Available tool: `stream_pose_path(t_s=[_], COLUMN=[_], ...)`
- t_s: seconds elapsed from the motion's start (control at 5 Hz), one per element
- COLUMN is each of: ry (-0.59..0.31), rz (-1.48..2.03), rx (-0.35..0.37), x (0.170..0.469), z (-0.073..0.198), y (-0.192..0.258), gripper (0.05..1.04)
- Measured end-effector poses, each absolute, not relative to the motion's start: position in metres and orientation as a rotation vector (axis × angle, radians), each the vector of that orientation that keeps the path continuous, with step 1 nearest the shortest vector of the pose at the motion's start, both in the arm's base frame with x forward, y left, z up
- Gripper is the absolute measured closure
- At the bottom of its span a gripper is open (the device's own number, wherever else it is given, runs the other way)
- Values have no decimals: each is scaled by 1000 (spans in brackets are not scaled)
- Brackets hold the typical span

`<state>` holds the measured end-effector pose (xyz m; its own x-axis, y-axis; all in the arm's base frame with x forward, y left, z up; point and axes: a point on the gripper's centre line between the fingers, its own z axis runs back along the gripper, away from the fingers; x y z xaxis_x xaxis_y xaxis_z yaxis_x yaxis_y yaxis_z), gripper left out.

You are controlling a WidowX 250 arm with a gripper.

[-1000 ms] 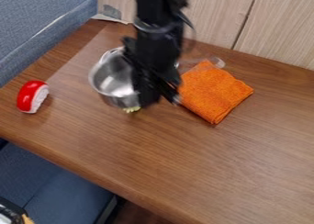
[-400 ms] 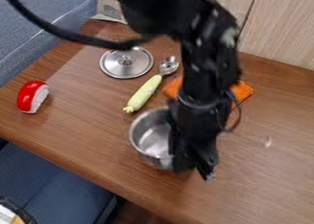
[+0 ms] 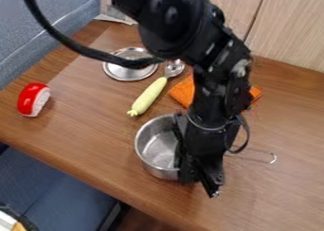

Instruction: Move the silver pot in bottom of the table

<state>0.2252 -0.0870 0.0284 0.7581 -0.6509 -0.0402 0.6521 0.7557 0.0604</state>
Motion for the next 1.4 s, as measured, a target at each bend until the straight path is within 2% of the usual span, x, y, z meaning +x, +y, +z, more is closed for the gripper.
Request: stream_pose_path(t_s=[0.2,0.6,0.8,1.0,1.2,1.4], ry=[30,19,34,48,11,-69], rz=[-673,-636,-631,-633,-618,-592], rx=[103,136,138,124,83,28], x=[225,229,227,227,228,228], z=[29,30,30,34,59,95], y=[-82,-75,-73,-72,-70,-65], gripper=[782,178,73,79,83,83])
